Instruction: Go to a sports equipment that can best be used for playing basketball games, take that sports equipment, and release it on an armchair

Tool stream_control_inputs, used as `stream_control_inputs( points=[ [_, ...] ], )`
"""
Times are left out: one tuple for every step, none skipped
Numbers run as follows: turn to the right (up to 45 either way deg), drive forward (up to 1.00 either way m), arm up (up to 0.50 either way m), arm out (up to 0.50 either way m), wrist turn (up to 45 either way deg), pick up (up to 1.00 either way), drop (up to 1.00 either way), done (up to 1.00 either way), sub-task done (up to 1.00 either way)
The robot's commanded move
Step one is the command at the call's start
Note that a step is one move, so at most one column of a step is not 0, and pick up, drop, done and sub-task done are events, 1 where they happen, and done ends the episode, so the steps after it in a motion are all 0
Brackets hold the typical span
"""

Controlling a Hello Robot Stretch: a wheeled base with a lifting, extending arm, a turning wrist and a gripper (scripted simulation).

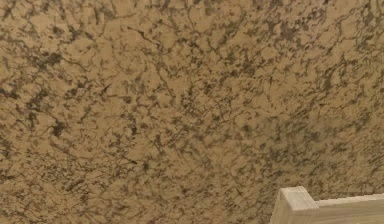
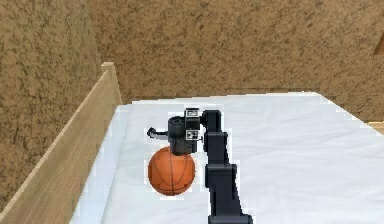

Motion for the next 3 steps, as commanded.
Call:
stream_control_inputs(
  points=[
    [0.0,0.0,-0.3,0.0,0.0,0.0,0.0,0.0,0.0],
    [0.0,0.0,0.0,0.0,0.0,1.0,0.0,0.0,0.0],
    [0.0,0.0,0.1,0.0,0.0,0.0,0.0,0.0,0.0]
  ],
)
